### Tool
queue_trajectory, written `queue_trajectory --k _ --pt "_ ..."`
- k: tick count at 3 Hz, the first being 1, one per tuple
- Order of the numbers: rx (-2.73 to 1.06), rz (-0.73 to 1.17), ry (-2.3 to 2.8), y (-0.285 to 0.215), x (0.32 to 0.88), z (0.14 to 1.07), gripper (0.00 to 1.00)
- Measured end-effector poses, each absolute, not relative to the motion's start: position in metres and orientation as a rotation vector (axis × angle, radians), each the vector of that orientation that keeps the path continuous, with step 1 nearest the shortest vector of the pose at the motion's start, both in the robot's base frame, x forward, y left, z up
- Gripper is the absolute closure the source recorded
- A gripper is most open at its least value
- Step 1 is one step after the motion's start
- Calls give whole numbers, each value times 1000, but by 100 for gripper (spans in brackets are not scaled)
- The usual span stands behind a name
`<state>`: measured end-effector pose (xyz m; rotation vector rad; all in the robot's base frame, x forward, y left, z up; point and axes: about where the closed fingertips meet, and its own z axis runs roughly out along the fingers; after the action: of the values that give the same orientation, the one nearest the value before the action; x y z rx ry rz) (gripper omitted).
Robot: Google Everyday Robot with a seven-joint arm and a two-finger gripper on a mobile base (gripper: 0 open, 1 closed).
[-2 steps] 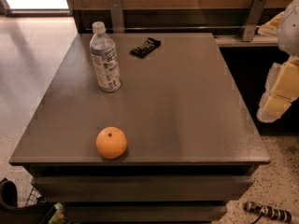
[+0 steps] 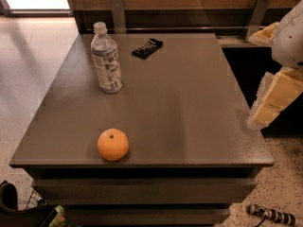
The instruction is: Move orange near rxbar chocolate
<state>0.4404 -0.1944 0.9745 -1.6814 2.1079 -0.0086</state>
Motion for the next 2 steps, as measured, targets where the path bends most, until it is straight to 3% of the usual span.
queue_trajectory --k 2 --pt "-1605 405 1657 -120 458 896 0"
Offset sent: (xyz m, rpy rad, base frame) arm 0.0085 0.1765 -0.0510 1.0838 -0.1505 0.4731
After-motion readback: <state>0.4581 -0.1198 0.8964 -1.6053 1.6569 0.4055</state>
